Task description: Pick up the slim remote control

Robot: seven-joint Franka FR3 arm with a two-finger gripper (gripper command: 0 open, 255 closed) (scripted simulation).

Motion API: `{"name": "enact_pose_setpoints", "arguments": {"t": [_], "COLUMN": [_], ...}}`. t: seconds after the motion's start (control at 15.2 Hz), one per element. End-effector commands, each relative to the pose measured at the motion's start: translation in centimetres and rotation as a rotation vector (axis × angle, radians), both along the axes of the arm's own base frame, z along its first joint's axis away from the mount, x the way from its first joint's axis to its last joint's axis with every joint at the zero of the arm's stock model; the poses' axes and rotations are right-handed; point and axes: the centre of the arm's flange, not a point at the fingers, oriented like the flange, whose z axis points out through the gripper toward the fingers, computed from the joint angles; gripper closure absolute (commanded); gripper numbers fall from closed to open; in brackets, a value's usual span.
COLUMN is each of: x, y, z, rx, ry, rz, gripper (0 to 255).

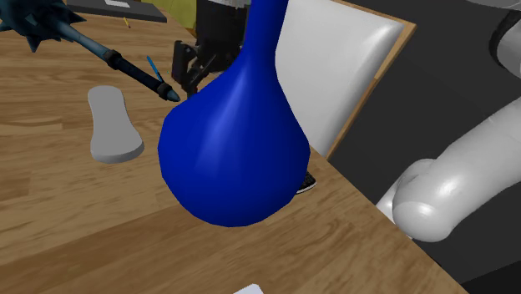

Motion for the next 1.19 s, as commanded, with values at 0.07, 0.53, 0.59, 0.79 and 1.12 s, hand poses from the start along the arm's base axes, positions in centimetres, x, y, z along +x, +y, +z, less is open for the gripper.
{"name": "enact_pose_setpoints", "arguments": {"t": [0.07, 0.53, 0.59, 0.79, 1.12], "x": [1.8, 5.9, 6.5, 8.0, 8.0], "y": [3.5, 11.6, 12.8, 15.4, 15.4], "z": [-0.2, -0.4, -0.4, -0.5, -3.1], "rx": [0.002, 0.002, 0.002, 0.002, 0.002], "ry": [-0.008, -0.025, -0.027, -0.033, -0.033], "rz": [-0.021, -0.062, -0.068, -0.082, -0.082], "gripper": [0, 0, 0, 0, 0]}}
